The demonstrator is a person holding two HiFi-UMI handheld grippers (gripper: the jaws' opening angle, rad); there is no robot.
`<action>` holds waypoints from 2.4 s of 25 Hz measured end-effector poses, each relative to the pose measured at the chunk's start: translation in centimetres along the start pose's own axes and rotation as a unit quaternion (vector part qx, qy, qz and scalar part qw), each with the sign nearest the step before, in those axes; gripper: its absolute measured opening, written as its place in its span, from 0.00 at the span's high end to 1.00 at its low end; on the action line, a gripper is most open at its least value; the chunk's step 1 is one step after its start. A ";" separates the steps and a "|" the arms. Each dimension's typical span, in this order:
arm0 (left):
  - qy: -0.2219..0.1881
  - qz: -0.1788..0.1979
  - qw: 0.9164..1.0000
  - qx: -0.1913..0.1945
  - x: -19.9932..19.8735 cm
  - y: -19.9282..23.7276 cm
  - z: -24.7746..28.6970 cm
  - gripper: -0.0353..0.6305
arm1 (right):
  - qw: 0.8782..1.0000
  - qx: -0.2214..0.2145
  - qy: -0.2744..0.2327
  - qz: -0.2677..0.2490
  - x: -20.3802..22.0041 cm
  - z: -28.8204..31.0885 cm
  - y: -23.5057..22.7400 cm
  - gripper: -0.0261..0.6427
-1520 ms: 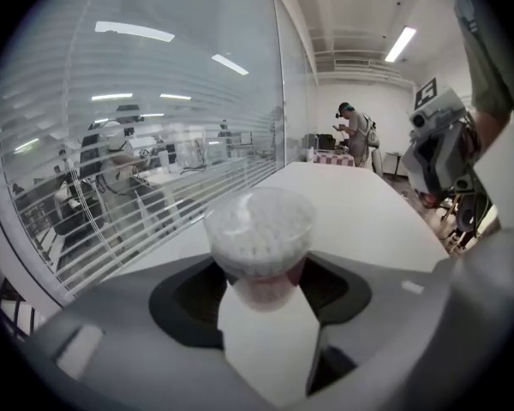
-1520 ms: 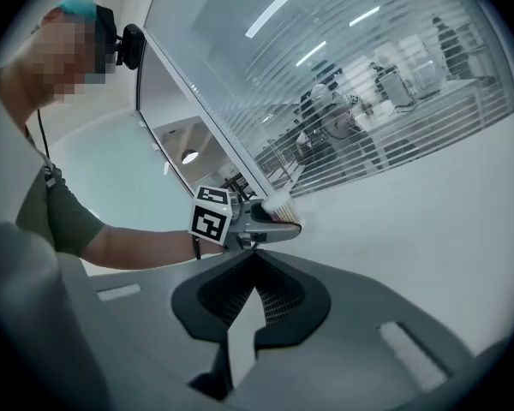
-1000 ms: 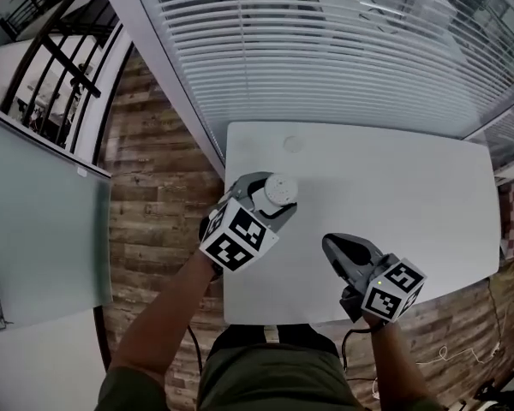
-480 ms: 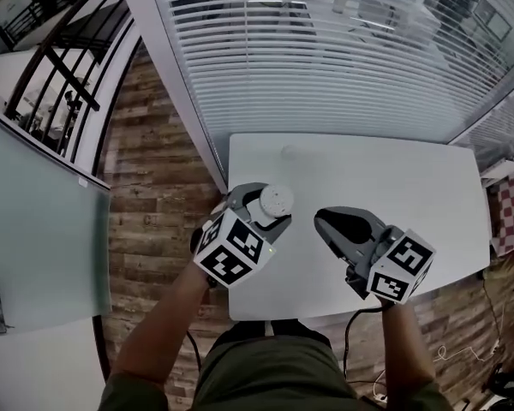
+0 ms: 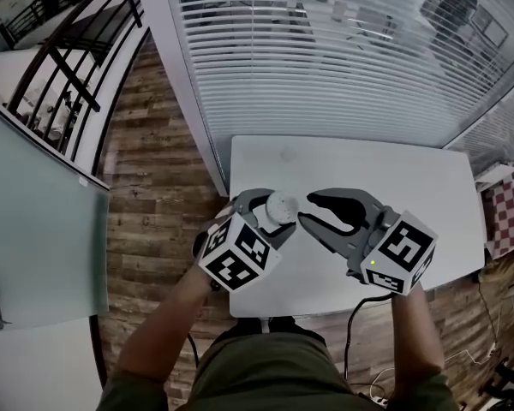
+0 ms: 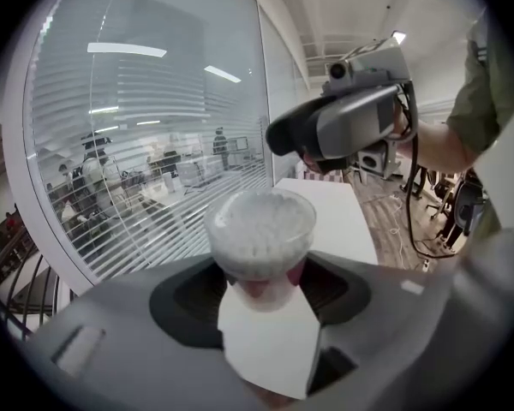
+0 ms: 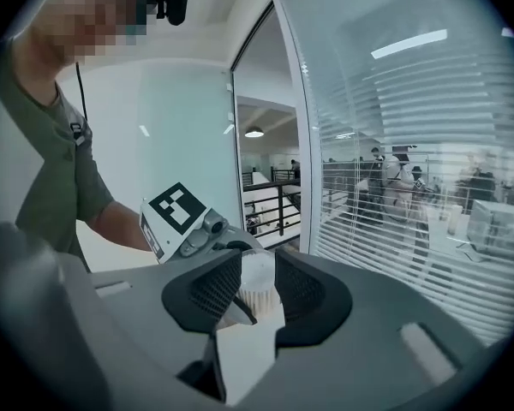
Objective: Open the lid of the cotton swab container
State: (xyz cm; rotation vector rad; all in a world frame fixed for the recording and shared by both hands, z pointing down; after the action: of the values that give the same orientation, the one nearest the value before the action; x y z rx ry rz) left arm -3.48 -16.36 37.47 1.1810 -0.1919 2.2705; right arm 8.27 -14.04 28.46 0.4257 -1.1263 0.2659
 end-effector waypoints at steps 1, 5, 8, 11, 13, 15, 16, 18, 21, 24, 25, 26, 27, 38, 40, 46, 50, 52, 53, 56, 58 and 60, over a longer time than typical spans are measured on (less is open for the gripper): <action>0.001 0.001 1.000 0.001 -0.1 -0.1 -0.1 0.54 | 1.000 -0.004 0.004 -0.006 -0.2 0.2 0.0 0.80; 0.002 0.003 1.000 0.002 -0.2 -0.3 -0.6 0.54 | 0.999 -0.027 0.020 -0.027 -1.2 1.3 0.2 0.73; 0.001 0.006 1.000 0.002 -0.3 -0.4 -1.0 0.54 | 0.998 -0.047 0.030 -0.041 -1.9 2.2 0.5 0.67; 0.003 0.007 1.000 0.001 -0.1 -0.5 -1.3 0.54 | 0.996 -0.055 0.042 -0.052 -2.3 2.9 0.5 0.64; 0.004 0.007 1.000 0.001 -0.1 -0.5 -1.4 0.54 | 0.995 -0.067 0.049 -0.054 -2.4 3.4 0.5 0.61; 0.005 0.008 1.000 0.000 -0.1 -0.4 -1.5 0.54 | 0.993 -0.082 0.059 -0.053 -2.3 4.0 0.6 0.58; 0.006 0.009 1.000 -0.001 0.0 -0.3 -1.6 0.54 | 0.992 -0.087 0.067 -0.054 -2.2 4.3 0.6 0.57; 0.007 0.011 1.000 -0.002 0.1 -0.3 -1.6 0.54 | 0.990 -0.093 0.085 -0.059 -2.0 4.9 0.7 0.57; 0.010 0.016 1.000 -0.005 0.2 -0.3 -1.6 0.54 | 0.987 -0.107 0.104 -0.062 -1.8 5.7 0.9 0.55; 0.013 0.017 1.000 -0.005 0.3 -0.3 -1.6 0.54 | 0.983 -0.122 0.120 -0.068 -1.7 6.4 1.1 0.55; 0.014 0.018 1.000 -0.005 0.4 -0.2 -1.5 0.54 | 0.982 -0.123 0.127 -0.072 -1.5 6.6 1.2 0.55; 0.015 0.018 1.000 -0.006 0.4 -0.2 -1.5 0.54 | 0.980 -0.124 0.135 -0.077 -1.4 6.9 1.2 0.55; 0.016 0.018 1.000 -0.006 0.5 -0.2 -1.5 0.54 | 0.979 -0.125 0.143 -0.080 -1.3 7.1 1.3 0.55; 0.023 0.025 0.999 -0.010 1.0 0.4 -1.6 0.54 | 0.968 -0.125 0.199 -0.084 -0.9 8.8 1.5 0.55; 0.026 0.028 0.999 -0.010 1.2 0.4 -1.5 0.54 | 0.967 -0.125 0.208 -0.079 -0.8 9.0 1.6 0.55; 0.030 0.036 0.999 -0.012 1.8 0.6 -1.2 0.55 | 0.966 -0.129 0.211 -0.079 -0.3 9.4 1.7 0.55; 0.025 0.036 0.999 -0.013 1.6 0.9 -1.4 0.55 | 0.968 -0.128 0.196 -0.087 -0.3 9.4 1.5 0.55; 0.019 0.035 0.999 -0.010 1.6 0.9 -1.6 0.55 | 0.971 -0.125 0.185 -0.086 -0.4 9.3 1.5 0.55; 0.016 0.034 0.999 -0.008 1.7 0.9 -1.6 0.55 | 0.972 -0.124 0.179 -0.083 -0.4 9.2 1.5 0.55; 0.008 0.032 0.999 -0.001 1.8 0.8 -1.6 0.55 | 0.976 -0.120 0.166 -0.077 -0.2 8.9 1.6 0.55; 0.004 0.031 1.000 0.001 1.7 0.7 -1.6 0.55 | 0.977 -0.119 0.161 -0.076 -0.2 8.7 1.5 0.55; -0.001 0.030 1.000 0.003 1.5 0.7 -1.6 0.55 | 0.978 -0.117 0.154 -0.077 -0.3 8.6 1.4 0.55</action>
State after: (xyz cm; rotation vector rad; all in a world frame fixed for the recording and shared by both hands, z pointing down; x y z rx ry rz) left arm -5.71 -15.75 37.77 1.1952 -0.2251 2.3237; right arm 0.60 -16.71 31.56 0.2509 -0.8037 0.0578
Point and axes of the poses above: the fingertips, and each gripper's own axes: z forward along the fingers, y to its left, x out of its underside, the point moved 8 cm from there along -z, backward along the fingers, and after that the axes turned 15 degrees about -z, right-handed, at the moved point
